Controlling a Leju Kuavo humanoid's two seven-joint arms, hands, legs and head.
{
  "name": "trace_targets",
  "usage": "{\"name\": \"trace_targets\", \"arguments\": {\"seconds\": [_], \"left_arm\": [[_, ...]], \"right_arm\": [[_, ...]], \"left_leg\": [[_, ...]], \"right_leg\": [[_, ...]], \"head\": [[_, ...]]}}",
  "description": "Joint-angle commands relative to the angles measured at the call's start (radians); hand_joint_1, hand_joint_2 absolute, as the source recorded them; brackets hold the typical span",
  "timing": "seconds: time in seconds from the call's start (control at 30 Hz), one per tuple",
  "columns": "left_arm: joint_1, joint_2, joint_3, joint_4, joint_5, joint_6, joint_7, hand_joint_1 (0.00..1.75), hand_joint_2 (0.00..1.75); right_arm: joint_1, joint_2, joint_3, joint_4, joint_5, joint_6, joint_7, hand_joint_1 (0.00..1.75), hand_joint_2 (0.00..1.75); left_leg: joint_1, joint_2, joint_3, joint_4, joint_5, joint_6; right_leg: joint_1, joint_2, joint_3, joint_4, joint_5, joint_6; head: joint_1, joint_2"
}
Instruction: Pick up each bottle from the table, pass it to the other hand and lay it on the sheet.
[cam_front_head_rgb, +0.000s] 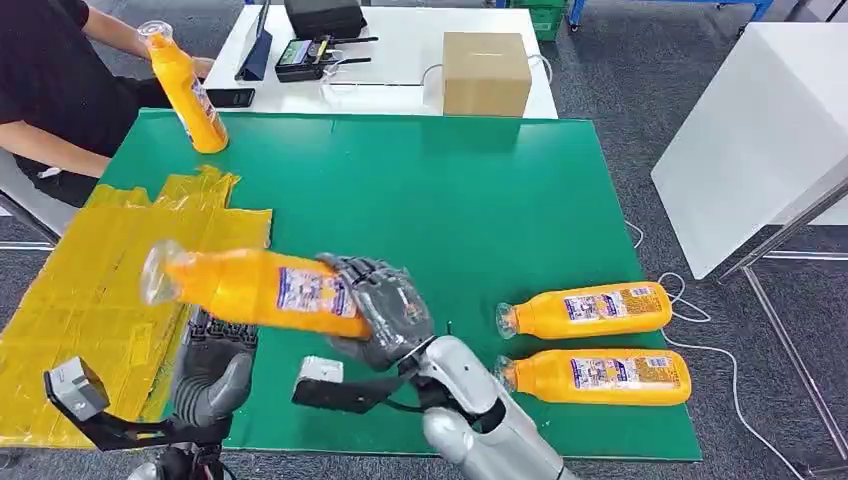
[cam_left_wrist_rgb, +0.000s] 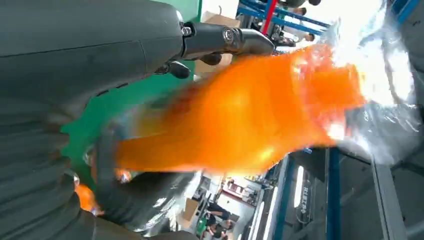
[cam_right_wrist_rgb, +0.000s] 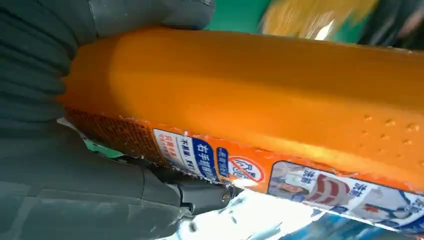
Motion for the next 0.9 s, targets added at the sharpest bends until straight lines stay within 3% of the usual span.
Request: {"name": "trace_targets", "arguments": {"seconds": [0.03, 0.5, 0.53, 0.57, 0.9], "left_arm": [[-0.037, 0.019, -0.010, 0.065, -0.011, 0.024, 0.005, 0.00, 1.75], [-0.031, 0.023, -0.013, 0.063, -0.026, 0.042, -0.004, 0.00, 1.75], [-0.032, 0.024, -0.014, 0.060, -0.041, 0.040, -0.017, 0.07, 1.75], [-0.029, 0.019, -0.011, 0.055, -0.044, 0.042, -0.028, 1.75, 1.75], [-0.015, 0.012, -0.017, 0.018, -0.075, 0.045, -0.068, 1.75, 1.75]], "right_arm": [[-0.038, 0.000, 0.190, 0.113, -0.067, 0.029, -0.039, 1.75, 1.75], [-0.042, -0.004, 0.212, 0.119, -0.115, 0.046, -0.046, 1.75, 1.75], [-0.042, -0.007, 0.212, 0.117, -0.116, 0.049, -0.046, 1.75, 1.75], [-0.040, -0.008, 0.209, 0.115, -0.118, 0.050, -0.045, 1.75, 1.75], [-0.003, -0.031, 0.156, 0.072, -0.115, 0.045, -0.033, 1.75, 1.75]], "left_leg": [[0.001, -0.004, 0.007, -0.001, -0.002, 0.000], [0.001, -0.005, 0.004, -0.001, -0.001, 0.000], [0.001, -0.006, 0.005, -0.001, -0.001, 0.000], [0.000, -0.004, 0.002, -0.001, 0.000, 0.000], [0.001, -0.005, 0.001, -0.001, 0.000, 0.000]], "right_leg": [[0.001, 0.001, 0.007, -0.001, -0.001, -0.004], [0.001, -0.001, 0.004, -0.001, -0.001, -0.003], [0.001, -0.001, 0.006, -0.001, -0.002, -0.004], [0.000, -0.001, 0.002, -0.001, -0.001, -0.003], [0.001, -0.002, 0.002, -0.001, -0.001, -0.003]], "head": [[0.000, 0.000], [0.000, 0.000], [0.000, 0.000], [0.000, 0.000], [0.000, 0.000]]}}
